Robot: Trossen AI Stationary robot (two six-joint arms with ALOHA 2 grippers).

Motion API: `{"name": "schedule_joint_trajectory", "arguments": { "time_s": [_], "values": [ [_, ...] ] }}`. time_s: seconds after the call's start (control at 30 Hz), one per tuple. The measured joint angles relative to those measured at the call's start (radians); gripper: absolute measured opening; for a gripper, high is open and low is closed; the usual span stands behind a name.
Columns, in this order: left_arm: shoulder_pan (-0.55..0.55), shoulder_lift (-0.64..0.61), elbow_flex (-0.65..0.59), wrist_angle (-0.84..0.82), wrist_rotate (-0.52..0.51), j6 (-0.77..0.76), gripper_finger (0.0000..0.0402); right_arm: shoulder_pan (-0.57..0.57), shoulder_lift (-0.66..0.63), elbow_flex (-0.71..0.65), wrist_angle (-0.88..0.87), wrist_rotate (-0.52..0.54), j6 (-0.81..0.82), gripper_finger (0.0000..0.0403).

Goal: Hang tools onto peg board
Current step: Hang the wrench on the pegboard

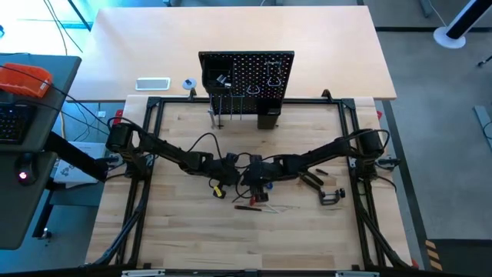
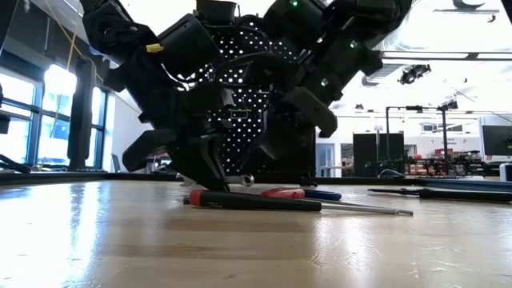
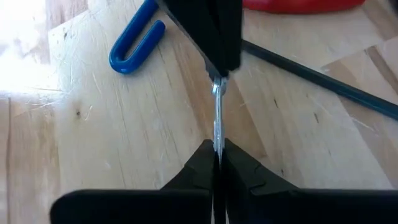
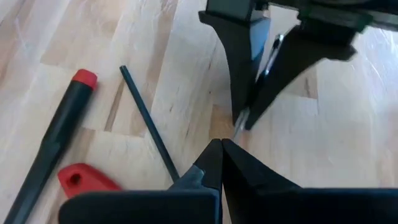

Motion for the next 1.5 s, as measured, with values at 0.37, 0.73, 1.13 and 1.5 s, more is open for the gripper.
{"name": "schedule_joint_trajectory", "arguments": {
  "time_s": [0.37,0.73,1.13,1.5],
  "values": [
    [-0.006,0.000,0.000,0.014,-0.014,-0.076,0.0001,0.064,-0.183,0.000,-0.208,0.214,0.023,0.0094],
    [-0.025,-0.126,-0.002,0.093,-0.069,-0.168,0.0001,0.138,-0.392,0.000,-0.363,0.463,0.087,0.0153],
    [0.054,-0.466,-0.100,0.190,-0.110,-0.243,0.0000,0.200,-0.553,0.000,-0.436,0.583,0.110,0.0151],
    [0.132,-0.710,-0.423,0.502,-0.056,-0.395,0.0000,0.236,-0.565,0.000,-0.450,0.595,0.112,0.0151]
  ]
}}
